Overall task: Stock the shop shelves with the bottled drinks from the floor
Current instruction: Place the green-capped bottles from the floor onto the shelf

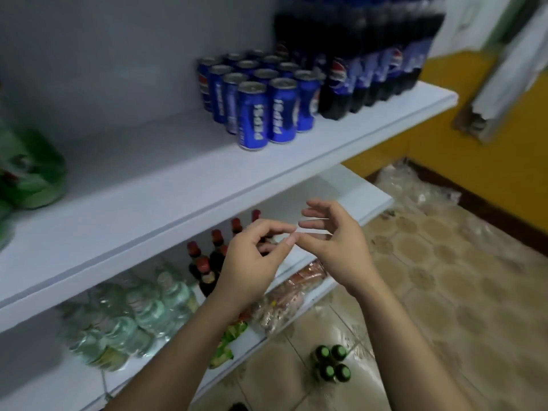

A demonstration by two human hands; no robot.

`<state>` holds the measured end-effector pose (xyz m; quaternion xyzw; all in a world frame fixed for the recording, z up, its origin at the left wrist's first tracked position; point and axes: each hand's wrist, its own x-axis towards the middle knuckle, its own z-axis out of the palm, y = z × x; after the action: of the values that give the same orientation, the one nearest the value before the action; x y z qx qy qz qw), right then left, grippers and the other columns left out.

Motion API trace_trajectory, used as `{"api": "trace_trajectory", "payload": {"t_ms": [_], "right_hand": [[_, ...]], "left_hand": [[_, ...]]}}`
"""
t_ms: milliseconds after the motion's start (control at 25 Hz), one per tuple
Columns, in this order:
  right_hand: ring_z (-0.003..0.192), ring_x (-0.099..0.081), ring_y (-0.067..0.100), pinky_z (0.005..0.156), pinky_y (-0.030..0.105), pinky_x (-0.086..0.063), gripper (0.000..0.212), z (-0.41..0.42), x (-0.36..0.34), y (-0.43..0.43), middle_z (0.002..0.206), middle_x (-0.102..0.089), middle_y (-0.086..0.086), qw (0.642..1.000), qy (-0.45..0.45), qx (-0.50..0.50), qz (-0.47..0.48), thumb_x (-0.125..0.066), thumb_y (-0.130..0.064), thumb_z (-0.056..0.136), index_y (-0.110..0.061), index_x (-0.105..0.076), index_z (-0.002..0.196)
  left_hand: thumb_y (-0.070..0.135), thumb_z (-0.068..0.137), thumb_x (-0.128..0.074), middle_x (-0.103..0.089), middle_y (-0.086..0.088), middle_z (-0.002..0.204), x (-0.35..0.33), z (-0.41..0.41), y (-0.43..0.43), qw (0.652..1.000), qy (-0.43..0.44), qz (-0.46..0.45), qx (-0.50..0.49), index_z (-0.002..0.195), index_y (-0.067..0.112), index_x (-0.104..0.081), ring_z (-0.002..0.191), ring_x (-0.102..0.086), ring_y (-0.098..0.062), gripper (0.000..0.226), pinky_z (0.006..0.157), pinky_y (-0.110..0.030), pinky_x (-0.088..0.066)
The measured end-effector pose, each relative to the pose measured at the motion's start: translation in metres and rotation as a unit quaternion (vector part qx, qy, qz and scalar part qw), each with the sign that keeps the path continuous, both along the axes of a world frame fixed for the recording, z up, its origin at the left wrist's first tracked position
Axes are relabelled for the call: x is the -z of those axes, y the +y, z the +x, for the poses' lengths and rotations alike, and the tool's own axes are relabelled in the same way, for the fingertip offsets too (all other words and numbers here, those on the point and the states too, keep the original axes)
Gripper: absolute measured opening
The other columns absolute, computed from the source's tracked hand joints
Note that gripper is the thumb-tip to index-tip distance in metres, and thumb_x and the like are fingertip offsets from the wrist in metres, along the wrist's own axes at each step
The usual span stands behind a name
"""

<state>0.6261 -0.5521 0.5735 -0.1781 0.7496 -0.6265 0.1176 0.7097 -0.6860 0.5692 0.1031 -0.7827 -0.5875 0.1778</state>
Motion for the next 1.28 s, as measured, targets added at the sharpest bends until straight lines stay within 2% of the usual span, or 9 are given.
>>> {"api": "trace_trajectory", "payload": {"t_ms": [120, 360, 440, 600, 760, 880, 1080, 1160, 1280], "right_hand": [[0.101, -0.066, 0.008, 0.086, 0.034, -0.057, 0.057, -0.007, 0.028, 0.072, 0.112, -0.064, -0.007, 0.998, -0.028, 0.05, 0.018, -0.085, -0.014, 0.074, -0.026, -0.057, 0.121], [0.094, -0.062, -0.002, 0.078, 0.016, -0.053, 0.053, -0.015, 0.107, 0.211, 0.11, -0.061, -0.014, 0.984, -0.095, 0.122, 0.086, -0.084, -0.023, 0.077, -0.025, -0.055, 0.122], [0.098, -0.061, 0.002, 0.081, 0.021, -0.053, 0.053, -0.018, 0.142, 0.242, 0.112, -0.061, -0.012, 0.976, -0.128, 0.123, 0.128, -0.082, -0.028, 0.079, -0.023, -0.056, 0.125], [0.099, -0.061, 0.009, 0.078, 0.019, -0.05, 0.046, -0.017, 0.213, 0.277, 0.11, -0.062, -0.006, 0.955, -0.19, 0.115, 0.195, -0.079, -0.026, 0.082, -0.02, -0.058, 0.123], [0.095, -0.059, 0.009, 0.082, 0.023, -0.048, 0.041, -0.018, 0.283, 0.283, 0.103, -0.062, -0.008, 0.937, -0.246, 0.089, 0.233, -0.076, -0.021, 0.085, -0.015, -0.061, 0.122], [0.097, -0.06, 0.012, 0.078, 0.024, -0.045, 0.036, -0.018, 0.344, 0.278, 0.102, -0.062, -0.007, 0.92, -0.288, 0.08, 0.254, -0.073, -0.022, 0.087, -0.013, -0.062, 0.12], [0.097, -0.061, 0.014, 0.074, 0.022, -0.04, 0.034, -0.027, 0.462, 0.266, 0.107, -0.066, -0.002, 0.905, -0.284, 0.07, 0.308, -0.069, -0.027, 0.089, -0.014, -0.063, 0.12], [0.103, -0.062, 0.017, 0.077, 0.025, -0.045, 0.037, -0.032, 0.511, 0.262, 0.116, -0.067, 0.001, 0.895, -0.281, 0.065, 0.341, -0.067, -0.03, 0.089, -0.015, -0.062, 0.123], [0.107, -0.061, 0.021, 0.084, 0.031, -0.049, 0.041, -0.033, 0.585, 0.258, 0.122, -0.063, 0.004, 0.876, -0.274, 0.056, 0.394, -0.065, -0.032, 0.089, -0.017, -0.059, 0.126]], "left_hand": [[0.009, 0.088, -0.068, -0.071, 0.009, 0.088, 0.018, -0.022, 0.057, 0.997, -0.042, -0.022, 0.056, 0.085, 0.027, -0.072, 0.08, -0.066, 0.001, 0.018, 0.069, -0.01, -0.047], [0.012, 0.088, -0.069, -0.069, 0.014, 0.093, 0.098, -0.061, 0.186, 0.979, -0.148, -0.041, 0.134, 0.084, 0.035, -0.071, 0.086, -0.063, 0.003, 0.023, 0.072, -0.013, -0.047], [0.014, 0.088, -0.068, -0.069, 0.018, 0.093, 0.133, -0.066, 0.217, 0.974, -0.186, -0.042, 0.123, 0.084, 0.034, -0.07, 0.09, -0.062, 0.005, 0.021, 0.072, -0.01, -0.046], [0.017, 0.09, -0.067, -0.069, 0.012, 0.093, 0.197, -0.063, 0.247, 0.958, -0.271, -0.026, 0.086, 0.085, 0.022, -0.071, 0.09, -0.063, 0.0, 0.008, 0.073, -0.015, -0.048], [0.026, 0.09, -0.067, -0.07, 0.008, 0.089, 0.259, -0.064, 0.248, 0.941, -0.325, -0.046, 0.078, 0.069, 0.03, -0.064, 0.09, -0.062, -0.004, 0.021, 0.081, -0.027, -0.051], [0.03, 0.092, -0.064, -0.07, 0.001, 0.083, 0.313, -0.069, 0.246, 0.925, -0.366, -0.046, 0.089, 0.065, 0.021, -0.064, 0.085, -0.063, -0.009, 0.029, 0.083, -0.027, -0.048], [0.033, 0.091, -0.065, -0.069, 0.003, 0.082, 0.431, -0.084, 0.237, 0.91, -0.401, -0.062, 0.09, 0.076, 0.016, -0.071, 0.081, -0.063, -0.008, 0.023, 0.08, -0.032, -0.052], [0.024, 0.089, -0.068, -0.067, 0.01, 0.096, 0.474, -0.091, 0.235, 0.904, -0.412, -0.057, 0.096, 0.097, 0.022, -0.07, 0.088, -0.059, 0.0, 0.009, 0.08, -0.013, -0.047], [0.021, 0.087, -0.07, -0.061, 0.012, 0.102, 0.541, -0.097, 0.234, 0.897, -0.424, -0.056, 0.113, 0.116, 0.022, -0.063, 0.088, -0.054, 0.005, 0.029, 0.072, 0.0, -0.038]]}}
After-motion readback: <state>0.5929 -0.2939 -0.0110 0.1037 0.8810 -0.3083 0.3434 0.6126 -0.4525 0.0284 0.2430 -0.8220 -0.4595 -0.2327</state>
